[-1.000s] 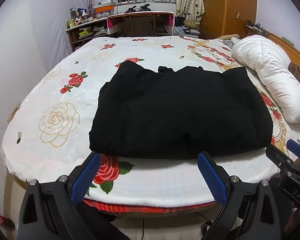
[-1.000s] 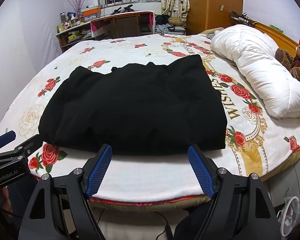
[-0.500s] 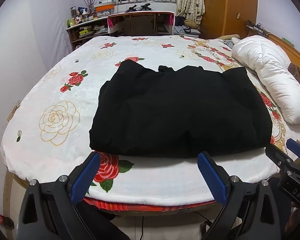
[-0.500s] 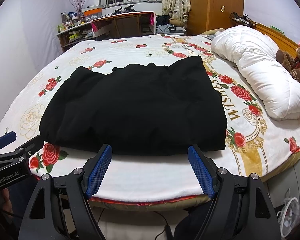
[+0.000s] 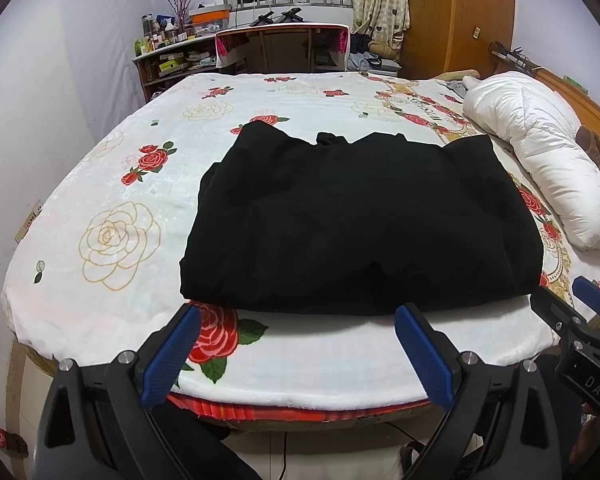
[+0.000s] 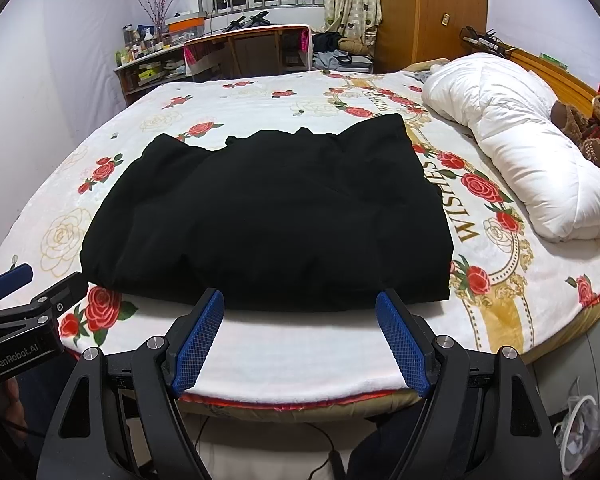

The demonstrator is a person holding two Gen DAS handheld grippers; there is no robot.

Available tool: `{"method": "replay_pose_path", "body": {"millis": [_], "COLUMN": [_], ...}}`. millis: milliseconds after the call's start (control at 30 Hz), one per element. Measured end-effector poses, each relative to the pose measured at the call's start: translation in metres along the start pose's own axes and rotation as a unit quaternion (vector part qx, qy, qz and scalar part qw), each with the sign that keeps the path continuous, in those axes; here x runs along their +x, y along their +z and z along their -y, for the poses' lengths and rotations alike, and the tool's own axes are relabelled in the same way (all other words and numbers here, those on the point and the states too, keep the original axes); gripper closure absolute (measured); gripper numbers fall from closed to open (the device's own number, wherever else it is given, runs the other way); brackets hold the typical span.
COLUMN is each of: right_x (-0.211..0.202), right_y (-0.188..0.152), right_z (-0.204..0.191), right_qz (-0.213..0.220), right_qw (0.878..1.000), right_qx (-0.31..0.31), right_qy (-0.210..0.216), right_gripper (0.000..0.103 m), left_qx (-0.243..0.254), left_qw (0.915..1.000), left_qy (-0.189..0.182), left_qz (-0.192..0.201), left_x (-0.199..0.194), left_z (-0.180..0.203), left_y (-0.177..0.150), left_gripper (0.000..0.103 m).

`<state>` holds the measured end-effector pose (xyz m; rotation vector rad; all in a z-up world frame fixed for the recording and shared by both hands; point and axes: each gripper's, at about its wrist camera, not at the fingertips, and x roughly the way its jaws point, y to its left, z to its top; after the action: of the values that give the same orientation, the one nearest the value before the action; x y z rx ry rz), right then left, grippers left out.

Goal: Fold large clothes

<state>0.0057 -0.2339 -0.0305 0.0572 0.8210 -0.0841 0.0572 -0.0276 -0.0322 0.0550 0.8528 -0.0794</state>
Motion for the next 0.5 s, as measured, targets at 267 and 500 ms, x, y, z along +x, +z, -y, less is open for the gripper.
{"method": "replay_pose_path", "body": {"millis": [267, 500], "right_x": [0.0001, 0.0002], "right_y": [-0.0004, -0.0007], "right_z": [0.0001, 0.0001], "right_qz": [0.0, 0.0], "right_qw": [1.0, 1.0], "right_qx": [0.0, 0.0], "right_qy": [0.001, 0.001], "right_gripper": [0.025, 0.025], "left_qx": [0.0, 0.001], "left_qw": [1.0, 1.0], "left_qy": [0.005, 0.004], "left_qz": [0.002, 0.004], "left_x": [-0.0027, -0.0037], "left_z": [0.0004, 0.0017], "left_y": [-0.0008, -0.0008], "left_gripper": [0.004, 0.004]}}
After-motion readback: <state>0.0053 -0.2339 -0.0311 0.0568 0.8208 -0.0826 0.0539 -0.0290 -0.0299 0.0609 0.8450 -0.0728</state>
